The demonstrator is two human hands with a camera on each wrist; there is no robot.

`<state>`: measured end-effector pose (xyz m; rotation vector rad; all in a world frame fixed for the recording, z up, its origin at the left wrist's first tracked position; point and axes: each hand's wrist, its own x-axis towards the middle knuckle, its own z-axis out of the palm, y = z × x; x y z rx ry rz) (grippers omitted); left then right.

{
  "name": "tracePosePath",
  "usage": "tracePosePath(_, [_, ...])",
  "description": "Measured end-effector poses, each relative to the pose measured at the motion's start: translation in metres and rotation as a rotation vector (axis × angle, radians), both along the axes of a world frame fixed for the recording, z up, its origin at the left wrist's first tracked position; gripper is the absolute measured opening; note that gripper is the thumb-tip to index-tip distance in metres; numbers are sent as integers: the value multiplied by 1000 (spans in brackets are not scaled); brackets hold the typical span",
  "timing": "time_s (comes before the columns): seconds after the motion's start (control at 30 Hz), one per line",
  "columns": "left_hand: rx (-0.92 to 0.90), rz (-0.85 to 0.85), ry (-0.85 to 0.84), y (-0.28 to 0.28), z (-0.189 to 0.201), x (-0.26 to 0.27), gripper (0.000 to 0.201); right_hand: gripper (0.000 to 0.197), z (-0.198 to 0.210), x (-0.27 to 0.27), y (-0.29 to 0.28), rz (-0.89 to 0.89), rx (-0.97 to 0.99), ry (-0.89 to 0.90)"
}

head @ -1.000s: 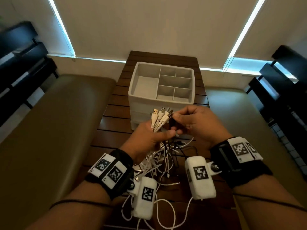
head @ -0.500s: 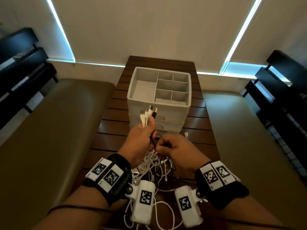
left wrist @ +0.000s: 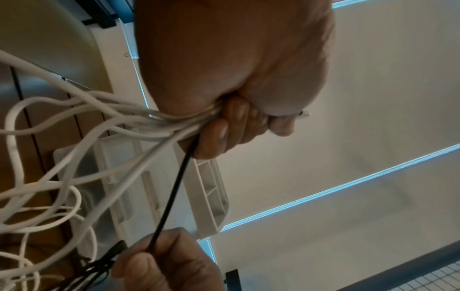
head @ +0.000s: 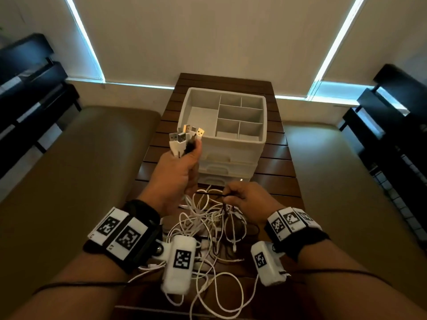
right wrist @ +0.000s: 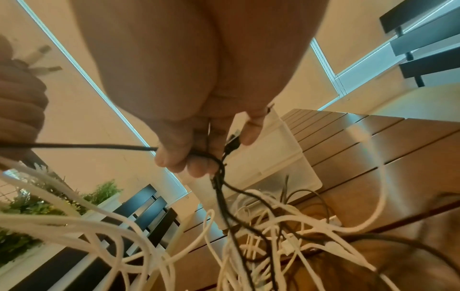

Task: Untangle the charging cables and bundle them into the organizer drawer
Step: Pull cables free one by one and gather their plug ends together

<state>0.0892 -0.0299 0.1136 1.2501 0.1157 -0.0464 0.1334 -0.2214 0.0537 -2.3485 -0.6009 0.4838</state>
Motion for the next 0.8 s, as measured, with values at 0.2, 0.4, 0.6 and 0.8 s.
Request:
tracePosePath(0.2, [259,94,-27,0,3,-1,32,7,8,-2,3,-44,-17,-233])
tracePosePath(0.4, [657,-121,47,-19,-6,-12,16,22,33,-4,9,-175,345,-198])
tracePosePath(0.6, [705,-56,115,-12,5,-11,27,14,24,1,0,-136,279,-34])
tracePosePath(0.8, [698,118,109,-1,21,-11,24,6,8,8,4,-112,135,11])
